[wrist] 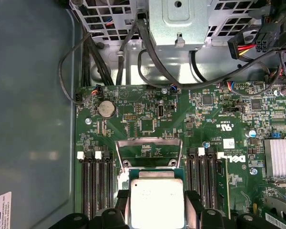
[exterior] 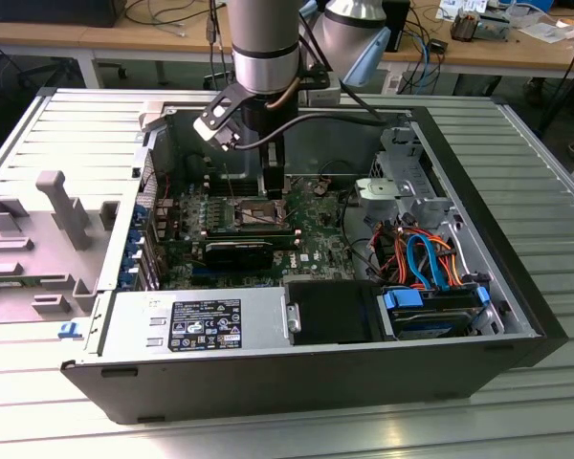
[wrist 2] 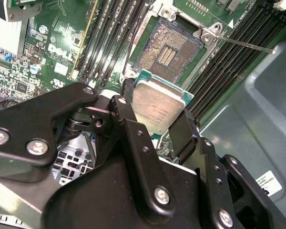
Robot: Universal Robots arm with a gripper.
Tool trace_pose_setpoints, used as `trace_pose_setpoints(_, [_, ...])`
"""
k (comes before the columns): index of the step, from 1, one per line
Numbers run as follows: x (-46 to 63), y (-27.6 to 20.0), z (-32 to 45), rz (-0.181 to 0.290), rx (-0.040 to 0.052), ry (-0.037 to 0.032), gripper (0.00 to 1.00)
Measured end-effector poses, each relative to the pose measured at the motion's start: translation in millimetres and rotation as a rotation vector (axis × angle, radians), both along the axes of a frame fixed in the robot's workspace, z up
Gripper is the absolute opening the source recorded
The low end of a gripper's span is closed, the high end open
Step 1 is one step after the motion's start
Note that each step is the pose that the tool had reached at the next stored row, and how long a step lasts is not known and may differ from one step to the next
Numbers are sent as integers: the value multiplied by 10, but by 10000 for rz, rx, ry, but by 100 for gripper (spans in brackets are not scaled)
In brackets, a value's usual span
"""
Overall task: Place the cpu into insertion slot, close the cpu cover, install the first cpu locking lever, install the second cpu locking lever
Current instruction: 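Place the cpu into insertion slot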
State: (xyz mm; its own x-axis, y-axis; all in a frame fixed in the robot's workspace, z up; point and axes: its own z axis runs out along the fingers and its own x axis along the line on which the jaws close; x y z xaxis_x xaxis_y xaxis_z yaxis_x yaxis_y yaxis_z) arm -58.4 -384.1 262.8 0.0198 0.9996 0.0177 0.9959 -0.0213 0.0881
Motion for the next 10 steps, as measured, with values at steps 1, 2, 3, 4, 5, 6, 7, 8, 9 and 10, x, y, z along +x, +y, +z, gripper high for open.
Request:
trace_pose_setpoints(1, [-2, 0, 0, 1, 0, 0, 55])
trace_pose_setpoints(2, [-3, 0, -1, 0, 0, 0, 55])
trace_pose_setpoints(3, [-4, 0, -1, 0, 1, -1, 55])
trace_pose_setpoints(4, [-6, 0, -1, 1, 0, 0, 55])
trace_pose_setpoints(5, [-8, 0, -2, 0, 0, 0, 55])
trace_pose_setpoints(6, [-9, 0, -2, 0, 0, 0, 55])
trace_pose_setpoints(7, [-10, 0, -2, 0, -1, 0, 55])
trace_pose_setpoints(8, [-12, 0, -3, 0, 0, 0, 55])
trace_pose_setpoints(9, [-13, 0, -4, 1, 0, 0, 55])
trace_pose_setpoints(10, [-15, 0, -4, 0, -1, 0, 55])
